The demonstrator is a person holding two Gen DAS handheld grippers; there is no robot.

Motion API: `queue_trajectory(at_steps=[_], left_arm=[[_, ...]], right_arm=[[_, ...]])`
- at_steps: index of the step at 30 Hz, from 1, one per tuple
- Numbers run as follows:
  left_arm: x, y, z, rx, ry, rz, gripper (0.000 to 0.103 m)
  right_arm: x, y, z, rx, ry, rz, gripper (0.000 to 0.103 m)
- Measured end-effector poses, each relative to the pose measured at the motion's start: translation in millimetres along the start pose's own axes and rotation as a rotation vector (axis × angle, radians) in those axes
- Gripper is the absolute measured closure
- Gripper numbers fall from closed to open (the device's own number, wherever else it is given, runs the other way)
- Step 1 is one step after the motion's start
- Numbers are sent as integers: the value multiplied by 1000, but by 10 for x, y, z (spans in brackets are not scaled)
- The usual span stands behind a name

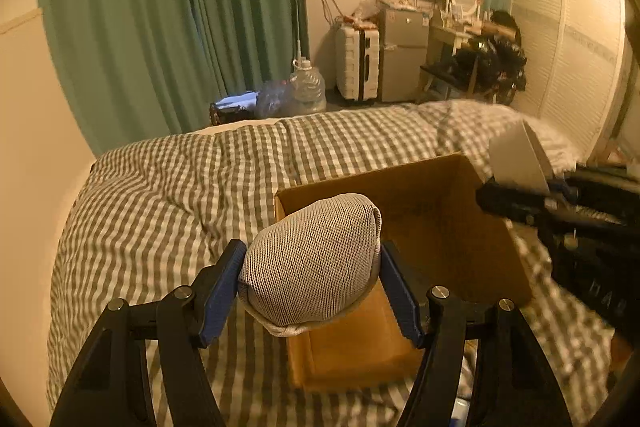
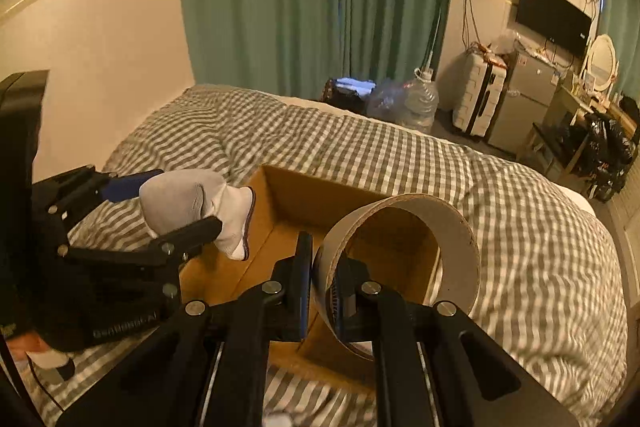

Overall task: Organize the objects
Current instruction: 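Carry the sock and ring into the box and open both grippers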

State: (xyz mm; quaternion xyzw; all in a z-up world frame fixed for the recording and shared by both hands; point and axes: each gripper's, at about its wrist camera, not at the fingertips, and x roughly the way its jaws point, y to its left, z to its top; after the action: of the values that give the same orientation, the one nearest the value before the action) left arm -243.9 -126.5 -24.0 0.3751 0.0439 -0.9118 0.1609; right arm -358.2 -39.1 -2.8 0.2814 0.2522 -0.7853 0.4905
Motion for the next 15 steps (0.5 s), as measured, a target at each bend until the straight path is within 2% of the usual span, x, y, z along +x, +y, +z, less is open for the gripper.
queue_trajectory(at_steps=[3, 8, 15], left_arm=[[284, -24, 38, 11, 39, -13, 34], [640, -53, 52, 39, 66, -18, 34], [830, -171, -46, 52, 86, -63, 34]], right_arm=[[310, -164, 148, 71, 23, 84, 95], [662, -196, 131, 49, 69, 76, 95], [922, -191, -76, 49, 125, 70, 94]])
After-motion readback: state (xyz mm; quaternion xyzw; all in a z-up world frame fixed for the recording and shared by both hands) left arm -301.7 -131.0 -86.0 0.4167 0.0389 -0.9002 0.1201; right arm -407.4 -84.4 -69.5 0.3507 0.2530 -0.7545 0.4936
